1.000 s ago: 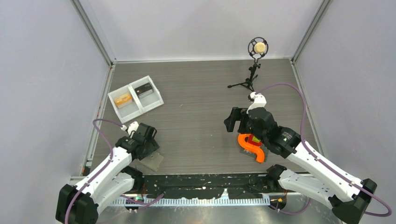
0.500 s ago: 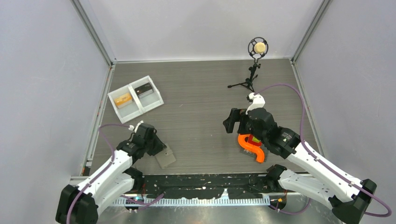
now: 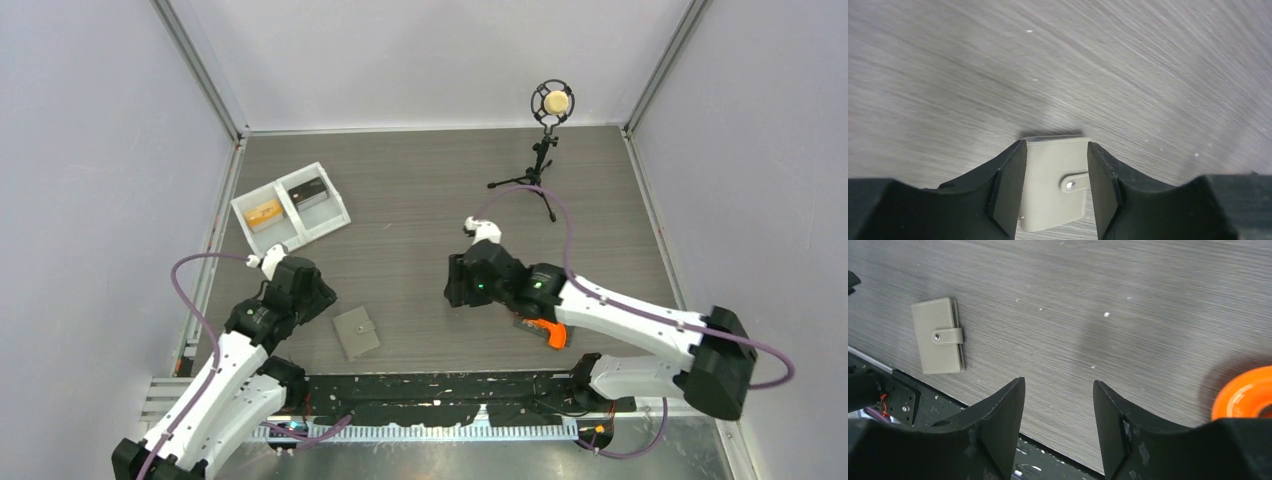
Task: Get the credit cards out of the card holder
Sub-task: Move the card holder to the corner of the board, then open the card holder at the center of the board.
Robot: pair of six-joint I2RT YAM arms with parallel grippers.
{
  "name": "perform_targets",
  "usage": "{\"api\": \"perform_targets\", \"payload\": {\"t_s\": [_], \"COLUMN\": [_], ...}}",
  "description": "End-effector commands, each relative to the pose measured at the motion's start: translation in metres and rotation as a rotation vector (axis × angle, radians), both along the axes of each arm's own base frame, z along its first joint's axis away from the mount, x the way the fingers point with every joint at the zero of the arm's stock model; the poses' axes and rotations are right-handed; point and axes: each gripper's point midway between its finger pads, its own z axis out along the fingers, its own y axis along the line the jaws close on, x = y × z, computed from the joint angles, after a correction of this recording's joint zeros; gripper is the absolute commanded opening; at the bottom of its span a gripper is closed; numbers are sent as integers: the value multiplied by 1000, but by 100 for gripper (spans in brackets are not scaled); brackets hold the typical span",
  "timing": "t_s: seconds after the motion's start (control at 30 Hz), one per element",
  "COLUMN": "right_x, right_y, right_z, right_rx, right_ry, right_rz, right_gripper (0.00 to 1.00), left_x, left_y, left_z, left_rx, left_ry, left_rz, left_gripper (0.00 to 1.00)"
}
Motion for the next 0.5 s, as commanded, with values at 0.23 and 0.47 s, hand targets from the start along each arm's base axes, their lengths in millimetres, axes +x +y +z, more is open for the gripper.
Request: {"api": "perform_targets", "payload": {"t_s": [0.23, 0.47], "right_x": [-20, -37], "right_y": [138, 207], "right_z": [6, -18], "right_rx": [-10, 13], "right_ry": [-22, 39], "right_rz": [111, 194], "right_gripper": [56, 53], "left_x": [-38, -48], "left_y": [51, 52], "left_z": [-52, -66], "left_rx": [55, -9], "left_ry": [131, 134], "left_rz": [246, 306], "left_gripper": [50, 50]}}
